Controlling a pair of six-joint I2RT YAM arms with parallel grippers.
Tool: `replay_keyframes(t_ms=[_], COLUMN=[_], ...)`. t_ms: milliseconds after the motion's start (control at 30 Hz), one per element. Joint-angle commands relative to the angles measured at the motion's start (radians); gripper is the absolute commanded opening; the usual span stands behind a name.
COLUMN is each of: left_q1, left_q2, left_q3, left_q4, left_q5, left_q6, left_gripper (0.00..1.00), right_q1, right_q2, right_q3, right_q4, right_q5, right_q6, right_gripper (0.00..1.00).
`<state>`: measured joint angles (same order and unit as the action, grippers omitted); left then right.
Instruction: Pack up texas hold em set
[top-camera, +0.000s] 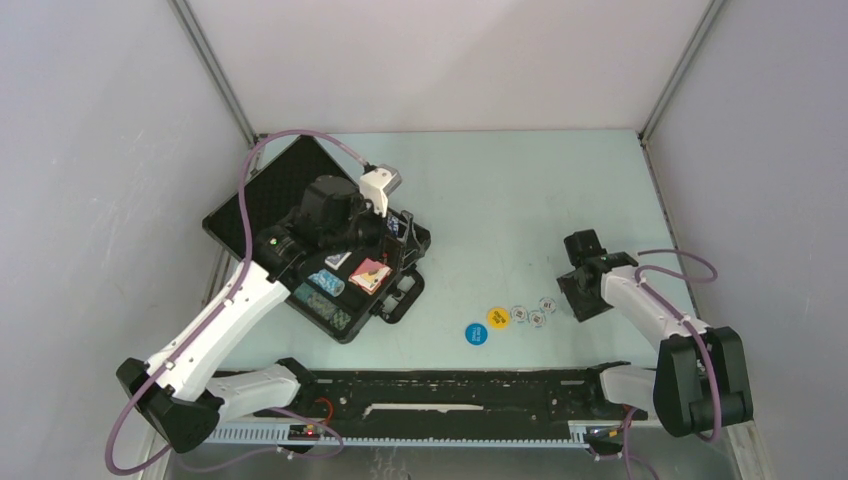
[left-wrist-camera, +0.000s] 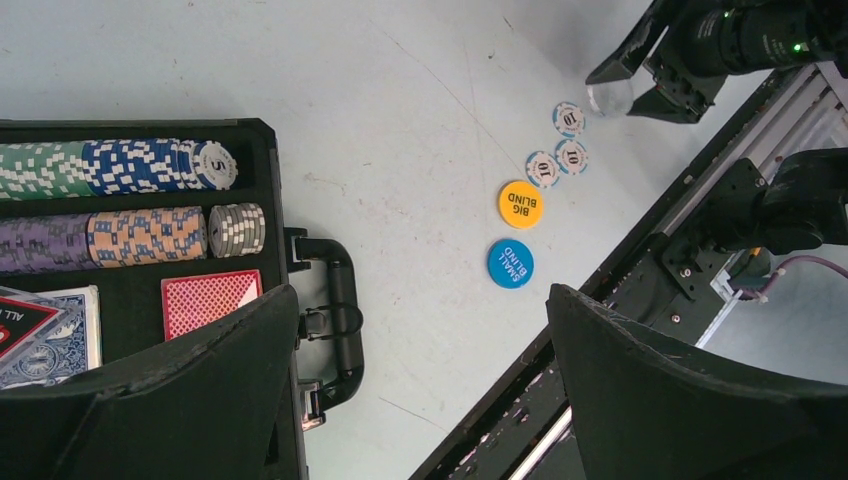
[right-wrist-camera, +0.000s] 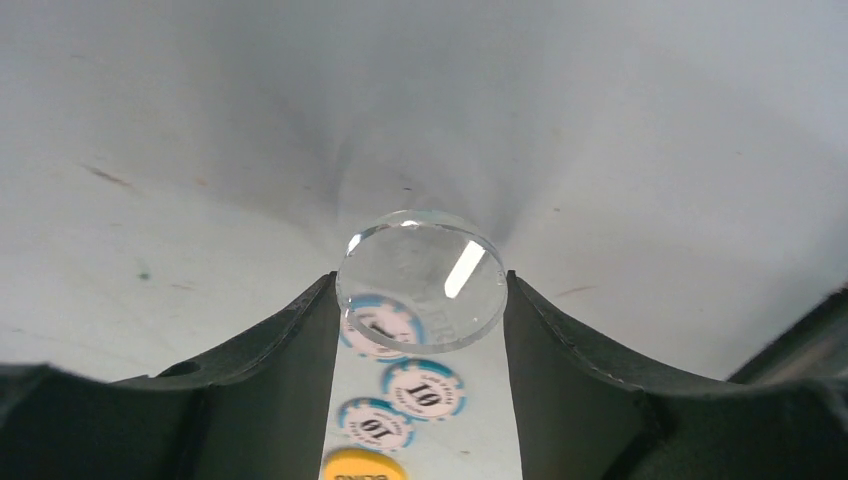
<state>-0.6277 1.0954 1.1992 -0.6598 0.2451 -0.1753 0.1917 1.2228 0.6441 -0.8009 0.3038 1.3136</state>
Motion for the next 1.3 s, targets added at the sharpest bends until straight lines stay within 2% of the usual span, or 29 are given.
replay_keyframes(t_ms=[0, 200, 333, 567, 733, 933, 1100, 1167, 1267], left_q1=[0.003, 0.004, 0.004, 0.014, 0.016, 0.016, 0.016, 0.014, 0.014], left_q2=[-0.002, 0.007, 0.012, -0.001, -0.006, -0.003, 0.022, 0.025, 0.019], left_q3=[-0.017, -0.011, -0.01, -0.015, -0.023, -0.034, -0.042, -0.051, -0.07], left_q4=[0.021, 0.013, 0.009, 0.013, 0.019, 0.031, 0.043, 0.052, 0.079], left_q5=[0.005, 0.002, 0.005, -0.037, -0.069, -0.084, -0.092, -0.107, -0.128], left_q6=[0.019, 0.02, 0.02, 0.021, 0.023, 0.021, 0.015, 0.016, 0.019], left_gripper=[1.0, 1.0, 1.0, 1.0, 1.0, 1.0, 1.0, 1.0, 1.0], right_q1=[0.017, 0.147, 0.23, 0.377, 0.447, 0.456, 0.497, 0.52, 0.527], right_q2=[-0.014, 0.042, 0.153, 0.335, 0.418, 0.451, 0.397, 0.357, 0.277], right_q3=[0.06, 0.223, 0.319, 0.377, 0.427, 0.44, 0.44, 0.439, 0.438], right_q4=[0.062, 0.011, 0.017, 0.089, 0.091, 0.083, 0.112, 0.114, 0.104], right_q5=[0.085, 0.211, 0.167, 0.112, 0.102, 0.078, 0.131, 0.161, 0.177], right_q6=[-0.026, -0.031, 0.025, 0.177, 0.184, 0.126, 0.035, -0.014, -0.114], right_gripper=[0.3, 0.32, 0.33, 0.34, 0.41, 0.56, 0.9, 0.99, 1.0])
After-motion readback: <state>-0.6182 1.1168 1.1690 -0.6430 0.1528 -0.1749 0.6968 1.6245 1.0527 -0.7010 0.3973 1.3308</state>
